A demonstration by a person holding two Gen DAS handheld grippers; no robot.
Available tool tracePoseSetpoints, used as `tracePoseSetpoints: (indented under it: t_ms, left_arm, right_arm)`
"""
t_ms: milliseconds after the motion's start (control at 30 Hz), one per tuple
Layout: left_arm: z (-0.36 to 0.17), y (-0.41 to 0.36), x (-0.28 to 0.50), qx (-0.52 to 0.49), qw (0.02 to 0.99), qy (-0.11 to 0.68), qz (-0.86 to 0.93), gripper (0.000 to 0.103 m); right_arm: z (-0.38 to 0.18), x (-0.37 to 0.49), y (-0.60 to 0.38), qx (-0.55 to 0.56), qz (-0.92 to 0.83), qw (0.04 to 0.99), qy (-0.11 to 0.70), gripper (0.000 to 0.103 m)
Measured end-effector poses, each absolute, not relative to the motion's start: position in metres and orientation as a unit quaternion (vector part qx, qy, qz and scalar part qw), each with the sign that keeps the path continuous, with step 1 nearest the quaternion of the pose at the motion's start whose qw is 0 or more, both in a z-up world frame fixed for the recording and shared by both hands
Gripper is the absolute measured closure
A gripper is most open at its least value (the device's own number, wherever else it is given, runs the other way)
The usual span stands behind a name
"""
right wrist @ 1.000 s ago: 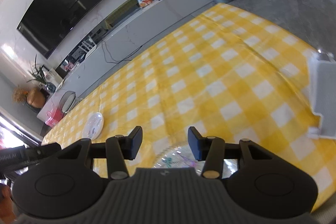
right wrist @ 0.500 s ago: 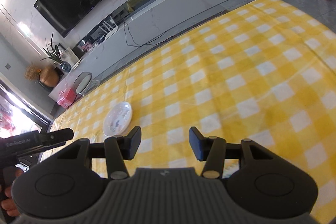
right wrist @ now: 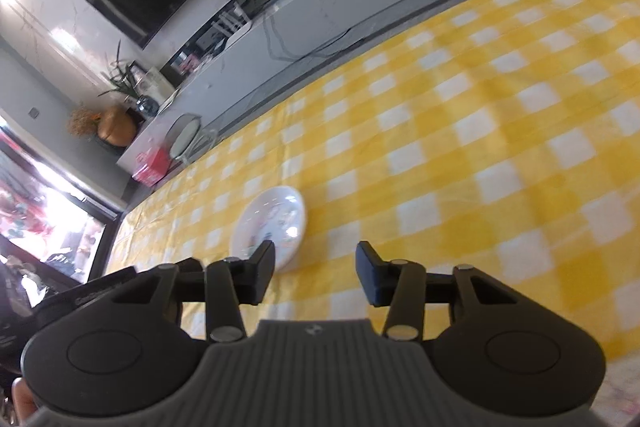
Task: Organize plates and bowls
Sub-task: 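Move both grippers to the small white printed bowl and close on its rim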
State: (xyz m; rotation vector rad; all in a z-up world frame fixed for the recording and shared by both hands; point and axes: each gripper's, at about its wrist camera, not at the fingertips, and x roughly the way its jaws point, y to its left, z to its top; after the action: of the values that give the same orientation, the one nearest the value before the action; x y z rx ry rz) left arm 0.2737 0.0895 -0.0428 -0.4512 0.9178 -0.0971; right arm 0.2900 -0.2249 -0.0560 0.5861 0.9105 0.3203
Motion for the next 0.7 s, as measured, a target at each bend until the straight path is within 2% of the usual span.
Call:
tracePoseSetpoints:
  t_ms: [133,400,700]
  left_arm:
    - [-0.056,0.101,0.289,-0.271,0.847,0.455,-0.05,0.053]
    - [-0.071,0.1,0.311,-0.252,0.841,0.476,-0.048,0.054]
    - [-0.076,0.096,0.317,-0.253,0.846,0.467,-0.035,0.078]
  right_arm:
    - [-0.068,0.312,-0.21,0.279,0.161,0.834,0.448,0.068]
    - [-0.09,0.337,-0.201,0.302,0.163,0.81,0.476,0.073]
    - [-0.103,0.343,-0.193,0.321,0.167,0.797,0.484,0.078]
